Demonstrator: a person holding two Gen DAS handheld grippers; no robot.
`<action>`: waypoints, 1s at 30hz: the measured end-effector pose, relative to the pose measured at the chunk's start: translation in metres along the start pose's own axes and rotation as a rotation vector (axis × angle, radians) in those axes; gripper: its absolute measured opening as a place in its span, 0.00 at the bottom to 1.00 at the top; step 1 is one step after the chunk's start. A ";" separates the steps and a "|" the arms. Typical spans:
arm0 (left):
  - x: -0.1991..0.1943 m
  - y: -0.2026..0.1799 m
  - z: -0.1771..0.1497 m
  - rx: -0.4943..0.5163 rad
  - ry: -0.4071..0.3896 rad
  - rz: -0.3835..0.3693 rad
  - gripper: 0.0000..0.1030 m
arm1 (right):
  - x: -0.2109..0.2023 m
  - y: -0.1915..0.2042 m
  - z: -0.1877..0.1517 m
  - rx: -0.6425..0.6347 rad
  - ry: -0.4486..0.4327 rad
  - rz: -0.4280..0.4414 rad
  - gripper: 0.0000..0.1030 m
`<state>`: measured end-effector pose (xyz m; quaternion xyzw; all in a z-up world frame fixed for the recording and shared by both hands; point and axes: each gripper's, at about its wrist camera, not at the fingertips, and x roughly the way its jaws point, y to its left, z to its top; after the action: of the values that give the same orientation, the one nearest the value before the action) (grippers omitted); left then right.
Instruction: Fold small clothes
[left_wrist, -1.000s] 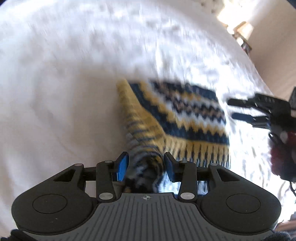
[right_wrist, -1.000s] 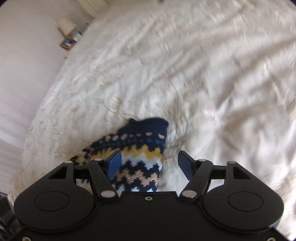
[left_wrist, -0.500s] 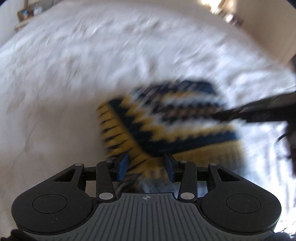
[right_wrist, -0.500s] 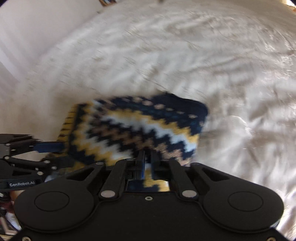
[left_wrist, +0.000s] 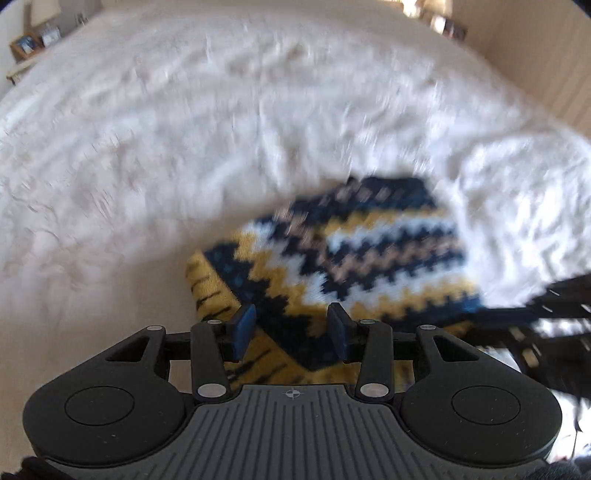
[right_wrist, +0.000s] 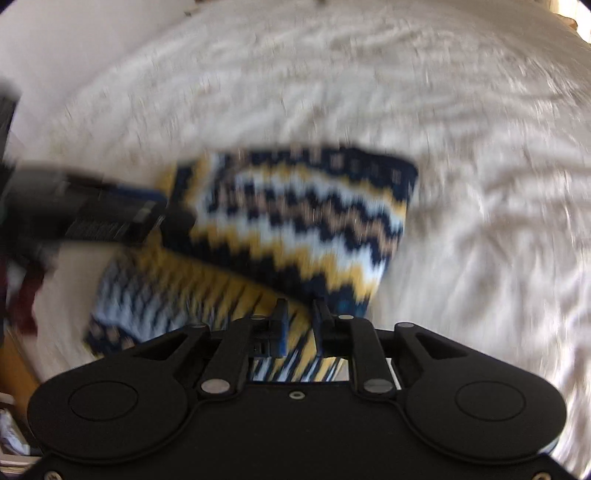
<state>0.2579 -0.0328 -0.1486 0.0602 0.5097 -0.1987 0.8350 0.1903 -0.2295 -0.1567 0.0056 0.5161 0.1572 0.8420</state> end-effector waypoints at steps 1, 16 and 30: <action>0.010 0.000 -0.001 0.002 0.031 -0.006 0.44 | 0.003 0.002 -0.005 0.005 0.006 -0.010 0.32; -0.079 0.000 -0.009 -0.072 -0.093 -0.034 0.85 | -0.059 0.028 -0.001 0.215 -0.150 -0.115 0.99; -0.189 -0.012 -0.012 -0.158 -0.316 0.175 0.83 | -0.127 0.060 -0.022 0.290 -0.283 -0.171 0.99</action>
<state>0.1676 0.0110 0.0127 0.0067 0.3792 -0.0918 0.9207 0.1029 -0.2104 -0.0467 0.1048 0.4087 0.0072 0.9066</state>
